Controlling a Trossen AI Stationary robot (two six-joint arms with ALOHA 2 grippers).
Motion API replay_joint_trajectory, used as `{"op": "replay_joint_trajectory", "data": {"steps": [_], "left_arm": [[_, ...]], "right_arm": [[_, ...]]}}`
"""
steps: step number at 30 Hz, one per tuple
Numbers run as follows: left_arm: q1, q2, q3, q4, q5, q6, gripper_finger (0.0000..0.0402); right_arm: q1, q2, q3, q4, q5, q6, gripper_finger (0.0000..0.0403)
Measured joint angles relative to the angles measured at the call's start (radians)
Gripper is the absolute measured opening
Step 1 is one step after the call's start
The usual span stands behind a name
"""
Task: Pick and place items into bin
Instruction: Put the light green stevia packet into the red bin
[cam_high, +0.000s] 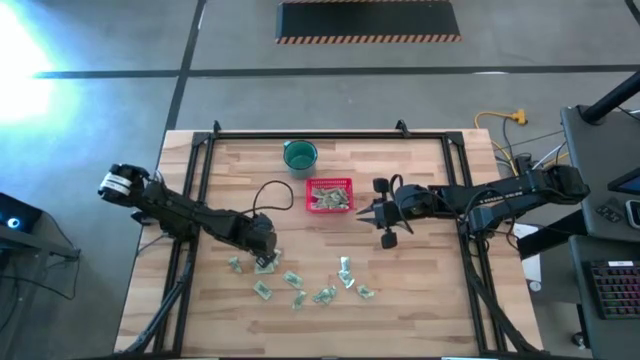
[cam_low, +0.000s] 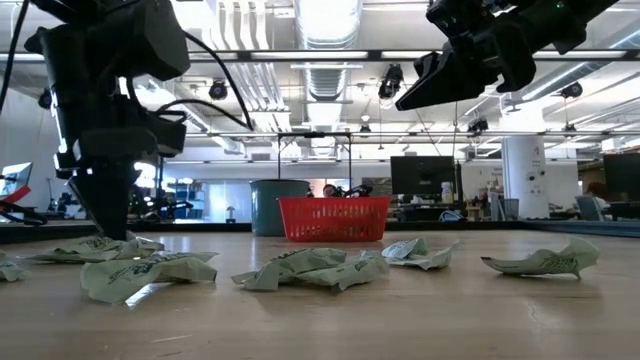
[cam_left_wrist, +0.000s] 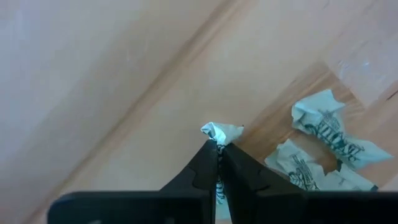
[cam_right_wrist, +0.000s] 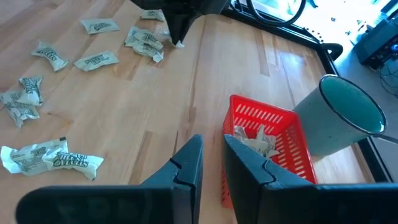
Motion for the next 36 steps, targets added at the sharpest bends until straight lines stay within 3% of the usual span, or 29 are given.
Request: {"op": "replay_joint_trajectory", "data": {"steps": [8,13,17,25,31,36], "left_arm": [[0.004,0.0,0.104,0.004,-0.176,0.187,0.0003],[0.025,-0.001,0.193,0.04,-0.33,0.394,0.0003],[0.07,-0.001,0.22,0.167,-0.412,0.594,0.0003],[0.216,0.026,0.219,0.47,-0.391,0.887,0.0003],[0.327,0.103,0.219,0.606,-0.263,0.917,0.0003],[0.374,0.189,0.218,0.67,-0.256,0.918,0.0003]], "right_arm": [[0.0,0.0,0.0,0.0,0.0,-0.006,0.0052],[0.0,0.0,0.006,0.002,0.001,-0.011,0.0052],[0.0,0.0,0.012,0.002,0.001,-0.028,0.0052],[0.0,0.0,0.013,0.002,0.001,-0.031,0.0052],[0.0,0.0,0.013,0.002,0.001,-0.037,0.0052],[0.0,0.0,0.013,0.001,0.002,-0.038,0.0052]]}}
